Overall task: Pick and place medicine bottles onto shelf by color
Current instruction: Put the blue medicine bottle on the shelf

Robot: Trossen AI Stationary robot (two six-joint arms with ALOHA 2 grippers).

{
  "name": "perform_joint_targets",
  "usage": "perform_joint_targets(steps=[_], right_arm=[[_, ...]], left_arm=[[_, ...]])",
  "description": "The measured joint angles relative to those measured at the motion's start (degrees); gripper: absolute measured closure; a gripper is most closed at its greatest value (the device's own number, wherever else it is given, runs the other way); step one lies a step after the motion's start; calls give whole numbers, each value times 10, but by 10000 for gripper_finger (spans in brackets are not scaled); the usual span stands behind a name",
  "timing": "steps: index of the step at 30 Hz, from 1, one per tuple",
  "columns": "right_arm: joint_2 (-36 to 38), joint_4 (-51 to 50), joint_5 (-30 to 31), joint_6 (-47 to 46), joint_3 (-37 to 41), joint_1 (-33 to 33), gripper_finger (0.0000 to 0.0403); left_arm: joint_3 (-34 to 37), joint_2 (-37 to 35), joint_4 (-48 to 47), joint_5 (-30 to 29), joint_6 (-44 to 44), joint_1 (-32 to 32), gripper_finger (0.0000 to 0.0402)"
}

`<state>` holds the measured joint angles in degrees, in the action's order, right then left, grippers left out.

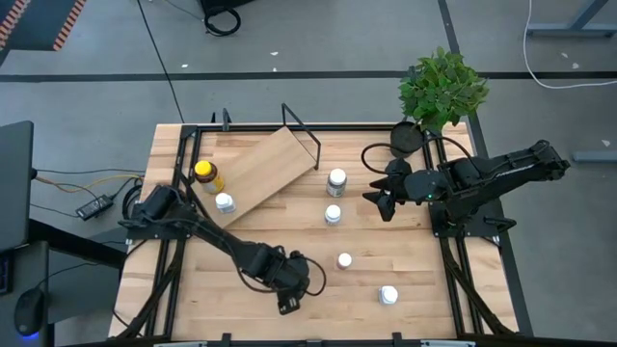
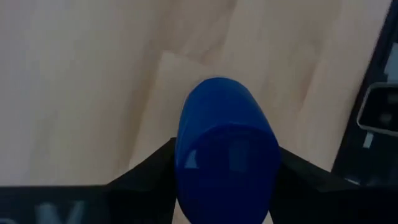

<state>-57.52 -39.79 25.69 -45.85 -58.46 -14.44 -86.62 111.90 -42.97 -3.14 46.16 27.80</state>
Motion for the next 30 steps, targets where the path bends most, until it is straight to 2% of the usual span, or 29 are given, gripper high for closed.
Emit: perform_joint_targets(steps=[3, 6, 9, 12, 16, 24, 30], right_arm=[[0, 0, 0, 2, 0, 0, 175], [0, 0, 0, 2, 0, 0, 175], [0, 0, 0, 4, 0, 0, 175], [0, 0, -1, 4, 0, 0, 175], [0, -2, -10, -3, 0, 0, 175], [0, -4, -17, -13, 0, 0, 175], [0, -4, 6, -29, 0, 0, 175]], left_arm=[[-30, 0, -42, -4, -19, -18, 217], [-71, -1, -141, -18, -47, -40, 217], [-116, -2, -249, -43, -108, -70, 217], [-127, -8, -314, -45, -179, -108, 217], [-92, -51, -330, -43, -230, -164, 217], [58, -220, -284, -44, -304, -289, 217], [141, -292, -263, -31, -339, -398, 217]])
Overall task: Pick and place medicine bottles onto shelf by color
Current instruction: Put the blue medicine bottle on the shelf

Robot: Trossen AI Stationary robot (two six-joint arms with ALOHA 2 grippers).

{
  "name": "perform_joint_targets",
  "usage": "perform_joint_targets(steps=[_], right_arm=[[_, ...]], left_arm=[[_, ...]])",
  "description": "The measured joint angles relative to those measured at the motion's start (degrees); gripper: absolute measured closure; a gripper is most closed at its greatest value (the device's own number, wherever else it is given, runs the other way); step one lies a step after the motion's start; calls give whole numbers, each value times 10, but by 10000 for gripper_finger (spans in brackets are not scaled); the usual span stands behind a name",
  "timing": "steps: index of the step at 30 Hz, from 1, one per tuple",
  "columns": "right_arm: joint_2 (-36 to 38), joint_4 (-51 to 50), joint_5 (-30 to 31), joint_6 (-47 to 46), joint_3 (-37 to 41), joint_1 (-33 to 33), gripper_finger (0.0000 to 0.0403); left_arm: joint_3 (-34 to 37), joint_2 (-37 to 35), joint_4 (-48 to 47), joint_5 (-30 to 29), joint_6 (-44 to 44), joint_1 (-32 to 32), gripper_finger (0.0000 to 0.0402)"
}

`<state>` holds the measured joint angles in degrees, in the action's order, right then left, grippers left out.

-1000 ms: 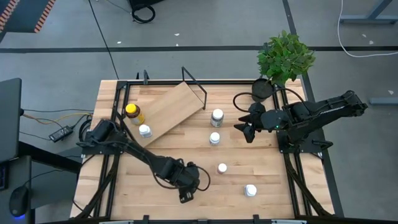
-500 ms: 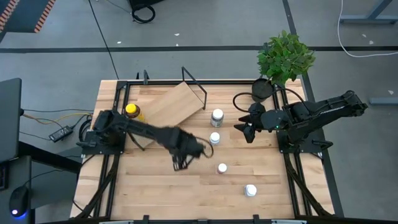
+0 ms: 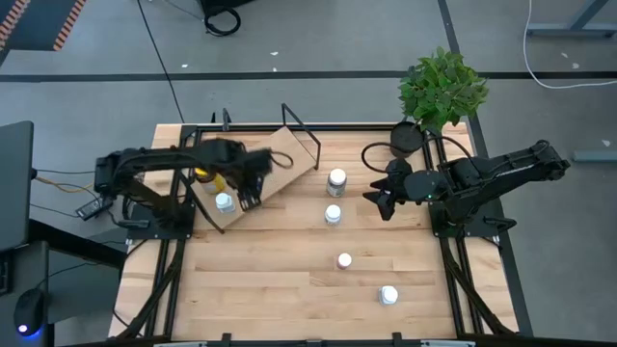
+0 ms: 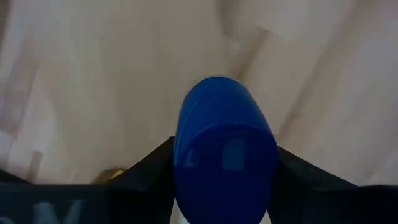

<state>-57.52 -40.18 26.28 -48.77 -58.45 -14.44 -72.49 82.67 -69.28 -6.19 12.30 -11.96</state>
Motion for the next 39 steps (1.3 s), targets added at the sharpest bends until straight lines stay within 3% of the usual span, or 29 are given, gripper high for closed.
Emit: perform_joint_targets(steps=[10, 19, 39], right_arm=[[0, 0, 22, -41, 0, 0, 175], [0, 0, 26, -66, 0, 0, 175], [0, 0, 42, -68, 0, 0, 175]], left_arm=[[51, -6, 60, 25, -116, -164, 209], [103, -6, 79, 40, -211, -253, 204], [111, -6, 127, 50, -220, -284, 189]])
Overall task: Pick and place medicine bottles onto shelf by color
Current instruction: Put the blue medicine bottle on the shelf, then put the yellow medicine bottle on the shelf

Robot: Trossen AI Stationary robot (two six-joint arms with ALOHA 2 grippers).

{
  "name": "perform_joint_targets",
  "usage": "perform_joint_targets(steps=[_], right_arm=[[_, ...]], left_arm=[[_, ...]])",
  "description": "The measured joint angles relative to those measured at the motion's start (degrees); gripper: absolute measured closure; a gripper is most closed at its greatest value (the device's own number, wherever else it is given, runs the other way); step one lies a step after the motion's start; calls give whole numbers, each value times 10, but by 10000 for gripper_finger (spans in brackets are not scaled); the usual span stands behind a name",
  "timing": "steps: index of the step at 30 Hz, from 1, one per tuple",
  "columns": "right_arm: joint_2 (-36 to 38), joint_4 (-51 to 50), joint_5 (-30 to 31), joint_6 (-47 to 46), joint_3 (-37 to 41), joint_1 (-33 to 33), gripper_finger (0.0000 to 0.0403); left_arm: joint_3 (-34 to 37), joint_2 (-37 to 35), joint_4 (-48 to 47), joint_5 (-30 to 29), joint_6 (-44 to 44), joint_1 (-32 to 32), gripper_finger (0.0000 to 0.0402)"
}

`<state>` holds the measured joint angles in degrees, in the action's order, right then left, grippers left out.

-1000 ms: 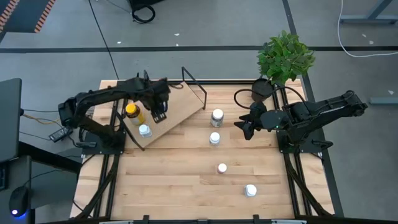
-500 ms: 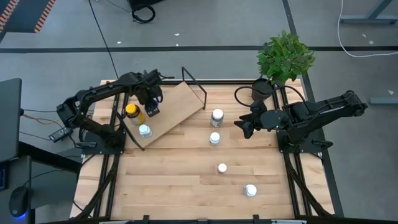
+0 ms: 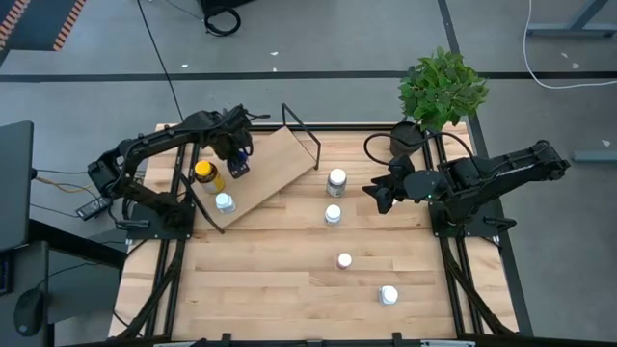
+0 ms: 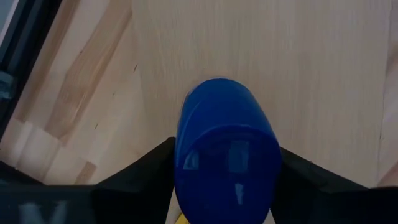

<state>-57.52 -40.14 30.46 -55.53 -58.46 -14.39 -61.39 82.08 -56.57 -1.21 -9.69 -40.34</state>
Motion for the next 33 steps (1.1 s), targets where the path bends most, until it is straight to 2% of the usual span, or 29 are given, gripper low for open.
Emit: perform_joint_targets(steps=[9, 15, 21, 28, 33], right_arm=[[0, 0, 0, 0, 0, 0, 175], [0, 0, 0, 0, 0, 0, 175], [0, 0, 0, 6, 0, 0, 175], [0, 0, 0, 6, 0, 0, 175], [0, 0, 0, 6, 0, 0, 175]], left_arm=[[0, 0, -5, -2, 17, 0, 129], [-11, -1, -36, -2, 40, 1, 103], [-69, -4, -79, -11, 41, 1, 104], [-171, -4, -69, -11, 48, 28, 108], [-227, -4, -11, 54, 95, 94, 108]])
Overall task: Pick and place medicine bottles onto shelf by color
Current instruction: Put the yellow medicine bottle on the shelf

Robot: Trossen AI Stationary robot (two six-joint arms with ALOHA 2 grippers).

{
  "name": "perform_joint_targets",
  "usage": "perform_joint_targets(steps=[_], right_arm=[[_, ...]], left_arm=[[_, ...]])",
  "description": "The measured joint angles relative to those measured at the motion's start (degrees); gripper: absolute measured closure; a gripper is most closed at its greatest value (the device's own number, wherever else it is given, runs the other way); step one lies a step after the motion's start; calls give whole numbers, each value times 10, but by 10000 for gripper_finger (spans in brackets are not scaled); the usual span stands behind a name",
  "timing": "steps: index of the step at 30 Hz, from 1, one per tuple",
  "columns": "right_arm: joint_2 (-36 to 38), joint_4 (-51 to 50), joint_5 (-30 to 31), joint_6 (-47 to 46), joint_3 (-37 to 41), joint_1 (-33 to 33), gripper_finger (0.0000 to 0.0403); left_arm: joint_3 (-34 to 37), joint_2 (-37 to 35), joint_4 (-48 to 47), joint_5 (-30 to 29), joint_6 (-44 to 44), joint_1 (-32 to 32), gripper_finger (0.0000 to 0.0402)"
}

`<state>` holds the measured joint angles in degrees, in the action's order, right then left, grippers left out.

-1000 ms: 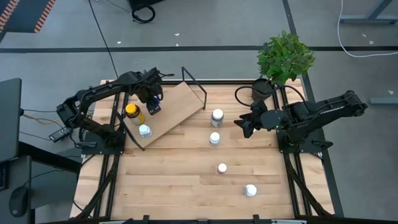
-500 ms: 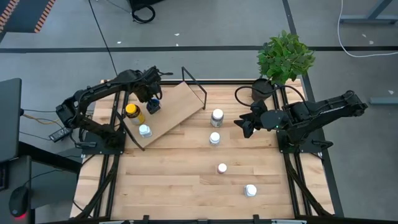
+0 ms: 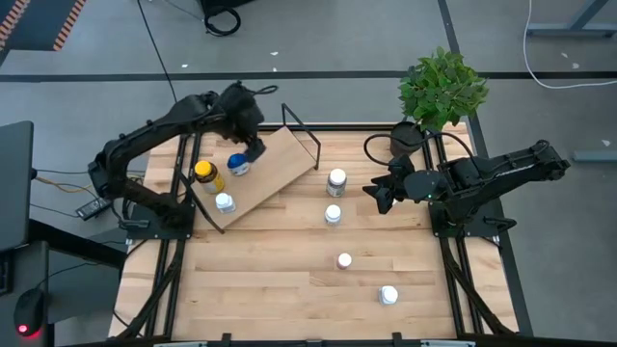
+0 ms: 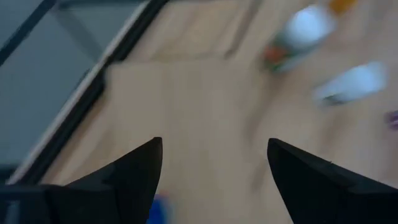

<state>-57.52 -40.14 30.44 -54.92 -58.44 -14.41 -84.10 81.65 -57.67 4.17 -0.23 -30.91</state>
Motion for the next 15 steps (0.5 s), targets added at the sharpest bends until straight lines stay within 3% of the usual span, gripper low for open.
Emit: perform_joint_targets(steps=[5, 10, 15], right_arm=[[0, 0, 0, 6, 0, 0, 175], [0, 0, -24, 0, 0, 0, 175], [0, 0, -80, 20, 0, 0, 175]], left_arm=[[-9, 2, 53, -2, 46, 115, 108], [-8, 35, 136, -91, 71, 236, 108], [-8, 94, 220, -149, 118, 292, 108]])
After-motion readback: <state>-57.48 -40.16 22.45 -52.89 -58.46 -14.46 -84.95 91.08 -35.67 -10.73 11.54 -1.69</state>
